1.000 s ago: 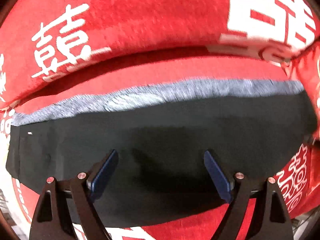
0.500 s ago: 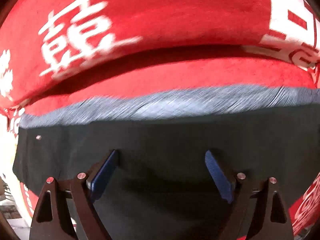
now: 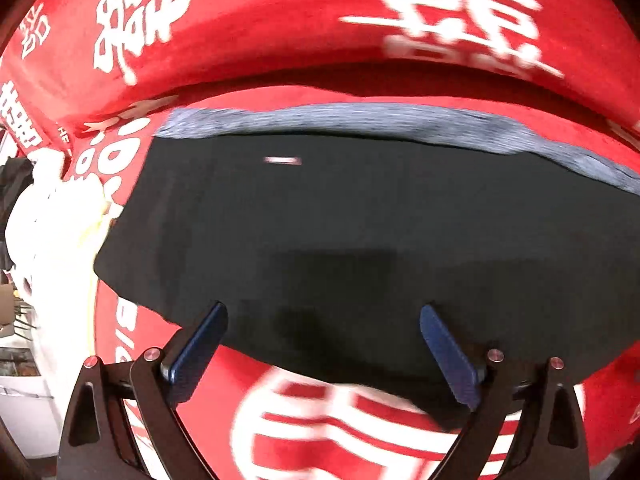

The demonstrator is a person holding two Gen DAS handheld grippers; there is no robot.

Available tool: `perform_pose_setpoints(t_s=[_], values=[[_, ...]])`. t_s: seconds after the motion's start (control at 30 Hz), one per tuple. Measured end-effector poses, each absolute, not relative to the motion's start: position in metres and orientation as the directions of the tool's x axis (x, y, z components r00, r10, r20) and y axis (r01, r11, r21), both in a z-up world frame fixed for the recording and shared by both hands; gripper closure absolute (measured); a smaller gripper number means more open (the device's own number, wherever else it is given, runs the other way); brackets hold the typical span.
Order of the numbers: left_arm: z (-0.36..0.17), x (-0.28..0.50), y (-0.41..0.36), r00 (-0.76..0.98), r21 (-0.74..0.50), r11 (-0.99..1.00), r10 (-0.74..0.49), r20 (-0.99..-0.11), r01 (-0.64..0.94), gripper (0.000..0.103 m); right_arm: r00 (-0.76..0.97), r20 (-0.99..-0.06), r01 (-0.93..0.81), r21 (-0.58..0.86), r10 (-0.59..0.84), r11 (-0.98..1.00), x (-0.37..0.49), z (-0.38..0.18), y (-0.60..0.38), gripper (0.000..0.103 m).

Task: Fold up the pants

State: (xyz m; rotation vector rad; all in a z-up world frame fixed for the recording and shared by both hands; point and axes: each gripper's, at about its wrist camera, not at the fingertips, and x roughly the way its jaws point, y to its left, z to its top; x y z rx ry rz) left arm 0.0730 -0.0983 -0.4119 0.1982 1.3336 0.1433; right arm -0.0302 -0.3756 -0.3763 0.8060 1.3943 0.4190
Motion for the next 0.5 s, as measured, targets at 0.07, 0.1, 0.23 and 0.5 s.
perform_pose_setpoints(t_s=[0.07,0.1,0.23,0.5], values=[[-0.412,0.079,-0.073,0.243,0.235,0.972,0.224,-0.944,0.016,0.005,0.163,-0.679,0.188,0.733,0.715,0.653,-0.030,-0.385,-0.333,0.058],[-0.412,0.082,-0.066,0.253,0.239,0.971,0.226,-0.941,0.022,0.005,0.162,-0.676,0.189,0.737,0.719,0.649,-0.036,-0.386,-0.318,0.058],[-0.419,0.095,-0.034,0.299,0.284,0.958,0.258,-0.919,0.046,0.005,0.148,-0.684,0.234,0.726,0.714,0.647,-0.029,-0.410,-0.285,0.058],[-0.432,0.102,0.000,0.329,0.197,0.979,0.172,-0.928,0.045,0.000,0.184,-0.691,0.290,0.718,0.699,0.632,-0.013,-0.416,-0.286,0.096]])
